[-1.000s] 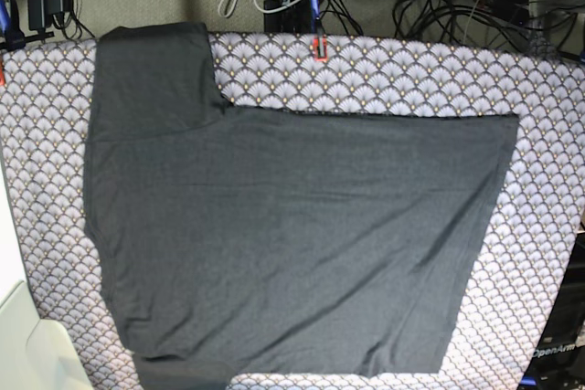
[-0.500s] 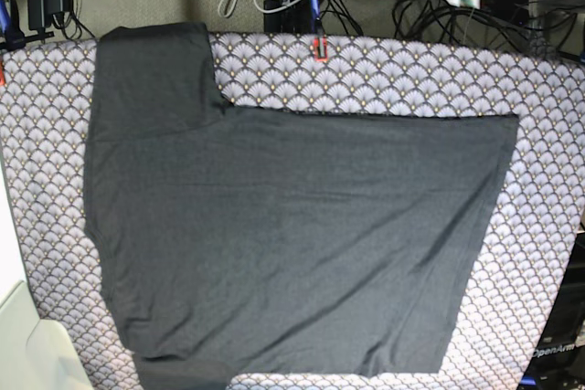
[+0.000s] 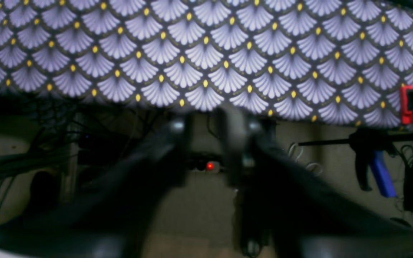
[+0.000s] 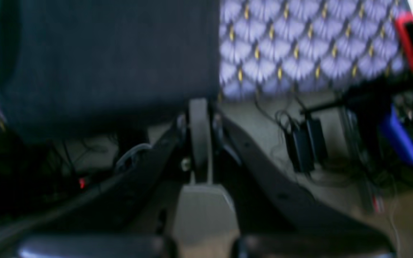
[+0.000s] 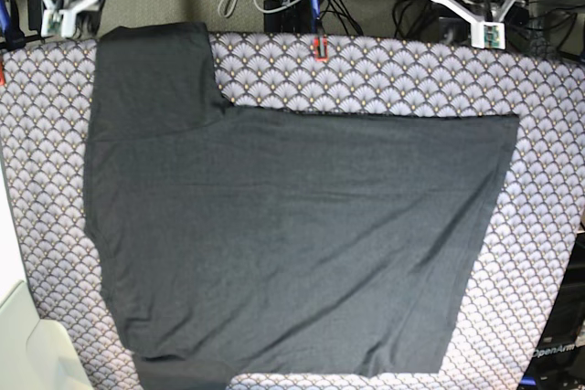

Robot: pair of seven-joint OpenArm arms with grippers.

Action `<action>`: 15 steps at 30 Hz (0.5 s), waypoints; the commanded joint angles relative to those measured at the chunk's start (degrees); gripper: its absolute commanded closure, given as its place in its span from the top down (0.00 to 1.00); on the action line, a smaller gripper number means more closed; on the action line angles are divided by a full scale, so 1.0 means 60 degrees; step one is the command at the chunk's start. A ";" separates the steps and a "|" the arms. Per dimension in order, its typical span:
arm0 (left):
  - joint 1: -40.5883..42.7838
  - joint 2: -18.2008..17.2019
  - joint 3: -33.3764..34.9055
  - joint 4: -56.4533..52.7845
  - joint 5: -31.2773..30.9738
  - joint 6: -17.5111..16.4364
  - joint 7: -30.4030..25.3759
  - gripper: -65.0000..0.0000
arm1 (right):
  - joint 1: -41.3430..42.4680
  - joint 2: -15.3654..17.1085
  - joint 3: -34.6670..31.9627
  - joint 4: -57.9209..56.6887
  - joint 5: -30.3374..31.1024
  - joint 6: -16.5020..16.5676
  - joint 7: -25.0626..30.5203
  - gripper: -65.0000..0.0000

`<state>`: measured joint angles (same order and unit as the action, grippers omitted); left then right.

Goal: Fold the T-shirt properly
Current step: 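Move both grippers down to the shoulder corners of the grey T-shirt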

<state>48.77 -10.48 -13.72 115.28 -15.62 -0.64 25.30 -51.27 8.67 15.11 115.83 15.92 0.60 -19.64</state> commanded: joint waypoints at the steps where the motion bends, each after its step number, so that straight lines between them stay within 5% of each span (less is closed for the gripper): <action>1: -0.0034 -0.0077 -0.0007 0.0163 -0.0203 -0.0017 -0.0239 0.42 | 0.0141 0.0043 0.0038 0.0145 0.0035 -0.0034 -0.0060 0.01; 4: -0.0107 -0.0151 -0.0066 0.0163 -0.0892 -0.0017 -0.0239 0.55 | 0.1064 -0.0060 0.0052 0.0131 0.0035 -0.0034 -0.1262 0.11; 9: -0.0429 -0.0517 -0.0080 0.0163 -0.1522 -0.0017 -0.0239 0.56 | 0.2412 -0.0148 0.0067 0.0116 0.0049 -0.0034 -0.3489 0.37; 15: -0.0884 -0.0546 -0.0095 0.0149 -0.1478 -0.0017 -0.0209 0.56 | 0.3233 -0.0148 0.0170 0.0087 0.0049 0.0596 -0.3855 0.43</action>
<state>43.40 -13.34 -14.04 115.26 -24.32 -0.47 25.34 -31.86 7.42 15.70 115.59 16.27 3.92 -43.59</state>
